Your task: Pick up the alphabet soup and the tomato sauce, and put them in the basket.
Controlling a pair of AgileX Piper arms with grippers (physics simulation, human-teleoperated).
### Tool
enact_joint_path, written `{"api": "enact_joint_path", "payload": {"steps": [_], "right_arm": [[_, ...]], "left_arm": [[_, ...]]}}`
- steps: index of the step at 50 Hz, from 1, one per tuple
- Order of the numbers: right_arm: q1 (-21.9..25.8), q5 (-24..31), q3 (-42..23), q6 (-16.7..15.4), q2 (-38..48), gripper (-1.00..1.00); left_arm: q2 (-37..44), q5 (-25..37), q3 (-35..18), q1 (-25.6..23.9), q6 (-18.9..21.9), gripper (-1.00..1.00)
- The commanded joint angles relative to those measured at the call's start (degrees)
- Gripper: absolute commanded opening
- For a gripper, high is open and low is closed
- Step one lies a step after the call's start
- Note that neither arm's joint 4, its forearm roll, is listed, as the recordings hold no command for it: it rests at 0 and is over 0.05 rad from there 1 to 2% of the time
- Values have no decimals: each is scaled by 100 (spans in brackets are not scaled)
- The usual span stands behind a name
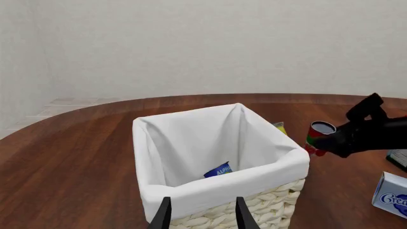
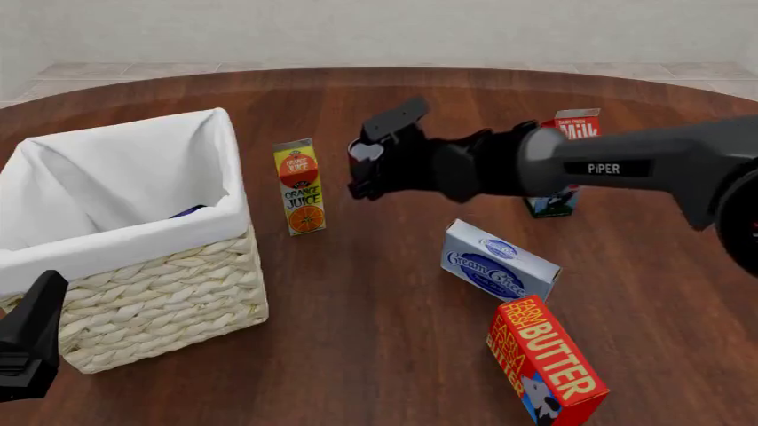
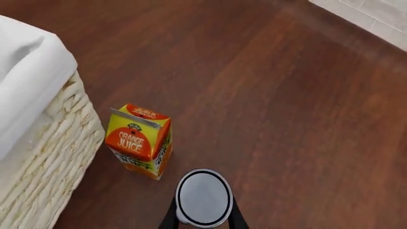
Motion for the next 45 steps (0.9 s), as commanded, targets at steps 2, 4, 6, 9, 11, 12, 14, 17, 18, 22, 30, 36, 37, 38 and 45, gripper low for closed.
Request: {"api": "enact_joint_path", "payload": {"steps": [2,4,6,9,11,12,14,17,18,22,30,36,37,38,45], "right_arm": [[12,26,105,94,-310,-100],[37,29,142,99,-382,-100],[45,51,142,108,-414,-100],[76,104,143,126,-510,-100],[95,119,157,125,-574,-100],[111,128,166,133,-606,-100],[132,144,181,141,-659,-100],[164,164,195,158,-732,-100],[171,181,189,163,-762,-100],[220,204,205,166,-877,-100],[312,272,193,99,-1053,-100],[356,313,178,98,-1140,-100],[378,327,184,100,-1193,-100],[378,327,184,100,-1194,-100],[465,410,140,104,-1339,-100]], "left_arm": [[0,0,0,0,0,100],[0,0,0,0,0,100],[0,0,0,0,0,100],[0,0,0,0,0,100],[0,0,0,0,0,100],[0,0,0,0,0,100],[0,0,0,0,0,100],[0,0,0,0,0,100],[0,0,0,0,0,100],[0,0,0,0,0,100],[0,0,0,0,0,100],[0,0,0,0,0,100],[0,0,0,0,0,100],[0,0,0,0,0,100],[0,0,0,0,0,100]]}}
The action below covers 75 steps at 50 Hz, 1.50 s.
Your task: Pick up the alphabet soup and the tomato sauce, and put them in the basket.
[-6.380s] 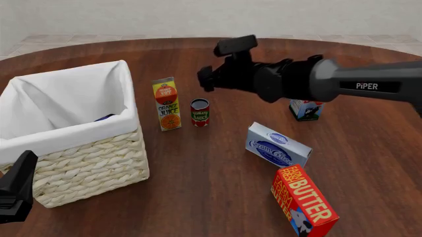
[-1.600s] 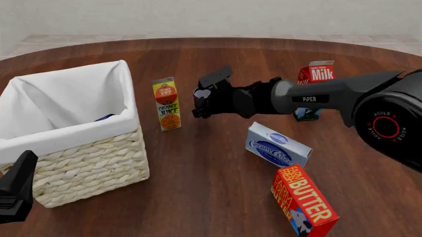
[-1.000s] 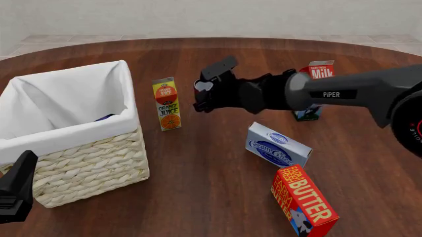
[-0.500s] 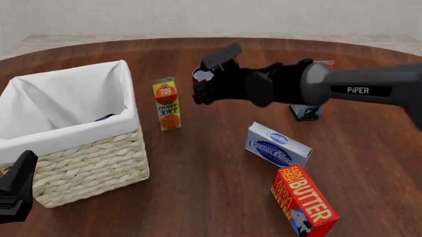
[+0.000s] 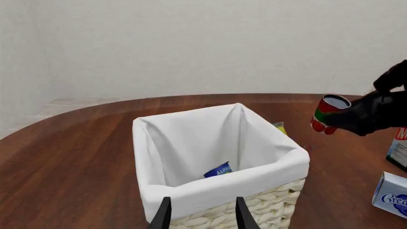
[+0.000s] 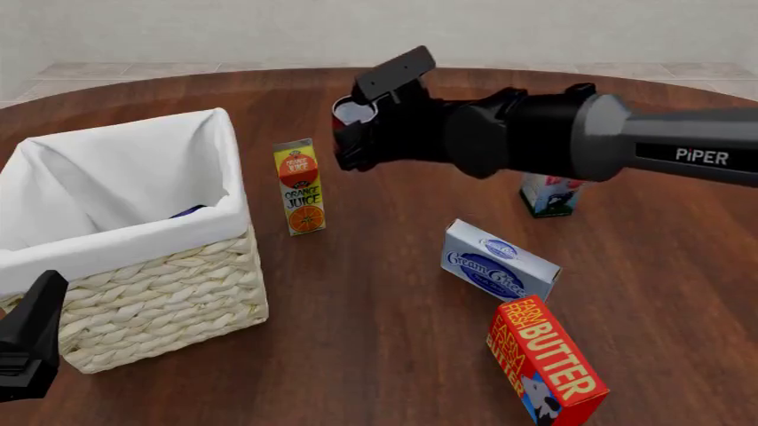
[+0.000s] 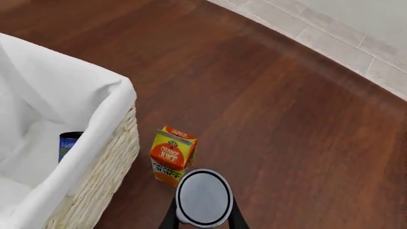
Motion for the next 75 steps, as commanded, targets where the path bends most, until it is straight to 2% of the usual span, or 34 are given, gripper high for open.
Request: {"api": "enact_joint_path", "payload": {"steps": [1,46,75], "right_arm": [[123,98,-50,83,-263,-100],[1036,510,-308,146,-973,-100],[1363,620,-479,125,-991,-100]], "left_arm": [[0,0,0,0,0,100],[0,0,0,0,0,100],[0,0,0,0,0,100]]}}
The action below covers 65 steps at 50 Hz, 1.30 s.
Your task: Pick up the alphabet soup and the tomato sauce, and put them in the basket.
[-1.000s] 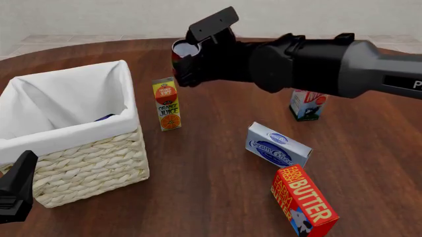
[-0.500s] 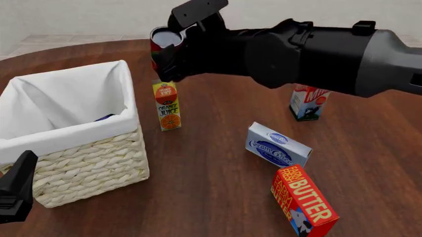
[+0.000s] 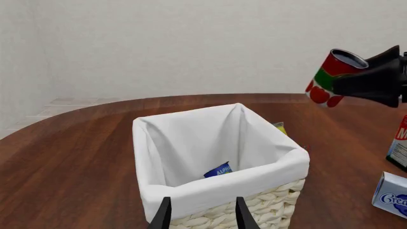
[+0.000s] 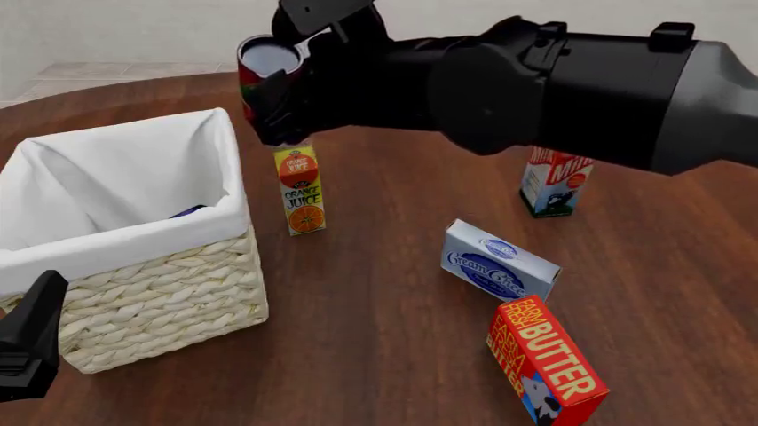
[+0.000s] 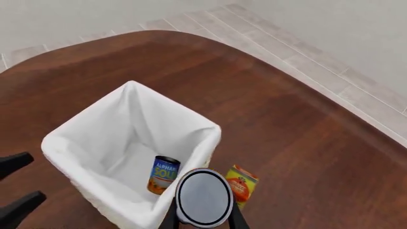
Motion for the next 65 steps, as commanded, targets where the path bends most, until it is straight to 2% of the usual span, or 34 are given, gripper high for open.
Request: {"api": "enact_joint_path", "payload": {"steps": [1,35,65], "right_arm": [[122,-5,-47,113,3,-100],[534,-87,-211,198,274,-100],[674,-116,-466,182,676,-100]], "left_arm": [[0,0,0,0,0,100],[0,0,0,0,0,100],[0,0,0,0,0,100]]}}
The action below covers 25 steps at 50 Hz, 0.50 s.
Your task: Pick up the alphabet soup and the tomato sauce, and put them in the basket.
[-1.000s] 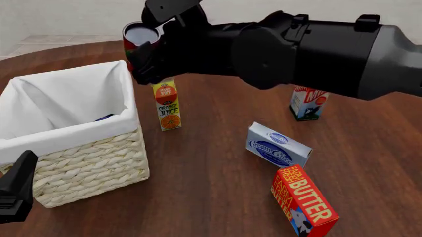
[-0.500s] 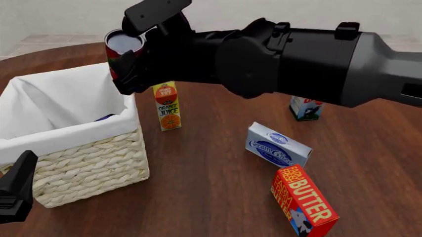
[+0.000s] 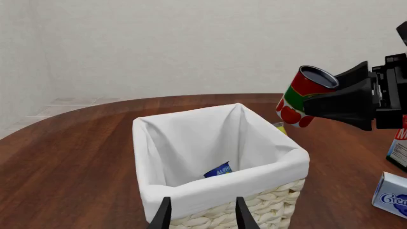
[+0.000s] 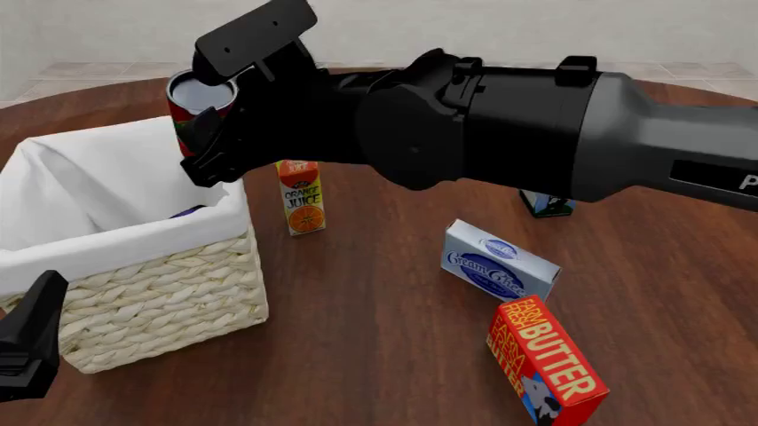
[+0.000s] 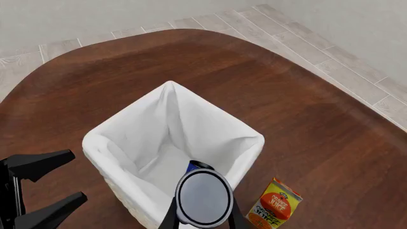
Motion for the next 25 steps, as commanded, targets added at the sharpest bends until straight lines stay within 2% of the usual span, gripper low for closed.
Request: {"api": "enact_joint_path", "payload": {"steps": [1,25], "right_arm": [[44,-23,-114,96,146,-100],[179,1,-369,86,443,-100]], "left_arm": [[0,0,0,0,0,100],[0,0,0,0,0,100]]}}
